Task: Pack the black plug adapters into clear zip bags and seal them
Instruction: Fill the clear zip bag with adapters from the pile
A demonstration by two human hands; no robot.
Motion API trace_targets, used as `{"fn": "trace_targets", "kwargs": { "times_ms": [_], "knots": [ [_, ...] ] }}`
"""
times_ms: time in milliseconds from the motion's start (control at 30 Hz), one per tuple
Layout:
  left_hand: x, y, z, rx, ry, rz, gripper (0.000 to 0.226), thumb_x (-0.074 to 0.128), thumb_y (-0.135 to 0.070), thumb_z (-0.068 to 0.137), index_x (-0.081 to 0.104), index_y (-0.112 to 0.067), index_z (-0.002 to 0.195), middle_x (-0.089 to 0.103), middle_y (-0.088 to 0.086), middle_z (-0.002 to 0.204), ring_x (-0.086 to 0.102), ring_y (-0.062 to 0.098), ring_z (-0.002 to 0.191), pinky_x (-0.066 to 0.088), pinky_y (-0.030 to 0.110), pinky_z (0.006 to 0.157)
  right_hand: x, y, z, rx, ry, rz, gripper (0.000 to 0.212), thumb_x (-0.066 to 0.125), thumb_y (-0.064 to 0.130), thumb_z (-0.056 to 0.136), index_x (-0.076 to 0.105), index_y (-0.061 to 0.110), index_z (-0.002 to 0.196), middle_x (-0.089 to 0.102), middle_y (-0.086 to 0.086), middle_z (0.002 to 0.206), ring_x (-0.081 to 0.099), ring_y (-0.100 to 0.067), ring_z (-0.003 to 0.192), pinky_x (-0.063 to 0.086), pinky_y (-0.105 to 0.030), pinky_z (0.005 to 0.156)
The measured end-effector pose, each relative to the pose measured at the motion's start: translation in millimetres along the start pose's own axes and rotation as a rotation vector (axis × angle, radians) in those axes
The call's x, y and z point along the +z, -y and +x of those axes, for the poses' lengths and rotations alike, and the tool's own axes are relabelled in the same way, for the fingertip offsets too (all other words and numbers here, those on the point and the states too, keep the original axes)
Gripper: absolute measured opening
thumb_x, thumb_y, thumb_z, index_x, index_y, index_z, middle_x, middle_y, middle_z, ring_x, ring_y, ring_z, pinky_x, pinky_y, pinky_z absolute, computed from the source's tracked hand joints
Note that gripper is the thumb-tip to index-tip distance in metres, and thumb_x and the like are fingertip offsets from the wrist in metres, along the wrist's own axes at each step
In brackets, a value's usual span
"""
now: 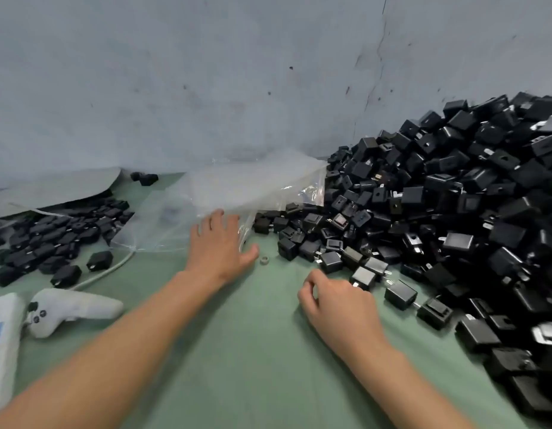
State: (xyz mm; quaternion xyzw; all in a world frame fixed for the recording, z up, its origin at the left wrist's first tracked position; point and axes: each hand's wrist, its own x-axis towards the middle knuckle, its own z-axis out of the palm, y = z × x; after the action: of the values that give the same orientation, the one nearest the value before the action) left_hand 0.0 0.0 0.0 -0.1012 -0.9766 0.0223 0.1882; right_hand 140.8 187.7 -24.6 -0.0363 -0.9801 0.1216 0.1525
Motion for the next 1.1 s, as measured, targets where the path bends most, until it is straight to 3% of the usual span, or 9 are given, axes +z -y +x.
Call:
{"fn": "trace_targets", "kwargs": {
  "times_ms": [233, 333, 400, 500, 600, 700, 833, 933, 1100],
  "knots": [
    [-48, 13, -27, 0.037, 0.002, -0.006, 0.019, 0.036, -0.023, 0.103, 0.052, -0.017, 0.112, 0.068, 0.009, 0.103, 0.063, 0.034, 0.091, 0.042, 0.036, 0.066, -10, 0, -8, 0.063, 0.055, 0.142, 0.024, 0.034, 0.039, 0.102, 0.055, 0.028, 0.100, 0.068, 0.005, 0.084, 0.063, -0.023, 0.081, 0.046, -0.034, 0.068],
    [-95, 7, -70, 0.097, -0.056, -0.034, 0.015, 0.037, -0.030, 0.101, 0.051, -0.024, 0.103, 0.067, 0.000, 0.094, 0.064, 0.029, 0.085, 0.037, 0.034, 0.059, -25, 0, -19, 0.185, 0.112, 0.537, 0.025, 0.038, 0.042, 0.103, 0.061, 0.032, 0.098, 0.068, 0.009, 0.080, 0.064, -0.009, 0.076, 0.049, -0.032, 0.072],
    [-117, -10, -120, 0.184, -0.101, -0.001, 0.009, 0.054, -0.036, 0.092, 0.056, -0.027, 0.095, 0.066, -0.003, 0.084, 0.065, 0.024, 0.074, 0.033, 0.032, 0.051, -39, 7, -29, 0.296, 0.171, 0.908, 0.025, 0.041, 0.046, 0.103, 0.063, 0.035, 0.101, 0.070, 0.009, 0.085, 0.065, -0.004, 0.066, 0.046, -0.028, 0.067],
    [-126, -48, -188, 0.315, -0.099, -0.046, 0.033, 0.088, -0.038, 0.048, 0.066, -0.024, 0.067, 0.059, -0.004, 0.057, 0.060, 0.019, 0.048, 0.037, 0.026, 0.038, -53, 14, -48, 0.380, 0.247, 1.147, 0.022, 0.047, 0.044, 0.102, 0.063, 0.030, 0.109, 0.071, 0.005, 0.087, 0.064, -0.007, 0.059, 0.044, -0.023, 0.057],
    [-116, -75, -234, 0.358, 0.031, -0.152, 0.047, 0.060, -0.068, 0.059, 0.076, -0.025, 0.071, 0.068, -0.011, 0.064, 0.066, 0.010, 0.054, 0.049, 0.019, 0.051, -56, 15, -72, 0.370, 0.263, 1.096, 0.019, 0.056, 0.019, 0.100, 0.064, 0.019, 0.118, 0.072, 0.000, 0.082, 0.062, -0.006, 0.055, 0.046, -0.021, 0.051],
    [-106, -74, -256, 0.281, 0.118, -0.244, 0.066, 0.033, -0.074, 0.064, 0.079, -0.028, 0.077, 0.075, -0.008, 0.080, 0.073, 0.008, 0.069, 0.058, 0.028, 0.059, -56, 9, -87, 0.399, 0.279, 1.122, 0.032, 0.058, 0.006, 0.097, 0.059, 0.022, 0.125, 0.073, -0.007, 0.082, 0.062, -0.017, 0.062, 0.052, -0.033, 0.063],
    [-97, -68, -263, 0.198, 0.057, -0.316, 0.052, 0.040, -0.058, 0.064, 0.078, -0.023, 0.075, 0.076, -0.004, 0.088, 0.075, 0.013, 0.078, 0.061, 0.043, 0.059, -52, 7, -90, 0.319, 0.272, 1.106, 0.033, 0.060, 0.003, 0.096, 0.061, 0.033, 0.111, 0.068, 0.005, 0.063, 0.056, -0.006, 0.052, 0.050, -0.019, 0.058],
    [-96, -73, -262, 0.169, 0.033, -0.437, 0.038, 0.043, -0.049, 0.067, 0.073, -0.027, 0.077, 0.072, -0.011, 0.082, 0.072, 0.010, 0.075, 0.061, 0.037, 0.072, -49, 7, -89, 0.382, 0.223, 1.169, 0.028, 0.062, 0.003, 0.096, 0.060, 0.023, 0.116, 0.067, 0.004, 0.060, 0.056, -0.008, 0.048, 0.050, -0.018, 0.054],
    [-104, -76, -257, 0.105, 0.044, -0.598, 0.024, 0.042, -0.044, 0.076, 0.061, -0.030, 0.070, 0.062, -0.017, 0.069, 0.064, 0.012, 0.064, 0.053, 0.024, 0.070, -44, 9, -91, 0.393, 0.169, 1.187, 0.021, 0.068, 0.010, 0.093, 0.066, 0.019, 0.112, 0.062, 0.004, 0.056, 0.050, -0.009, 0.045, 0.045, -0.019, 0.050]
  ]
}}
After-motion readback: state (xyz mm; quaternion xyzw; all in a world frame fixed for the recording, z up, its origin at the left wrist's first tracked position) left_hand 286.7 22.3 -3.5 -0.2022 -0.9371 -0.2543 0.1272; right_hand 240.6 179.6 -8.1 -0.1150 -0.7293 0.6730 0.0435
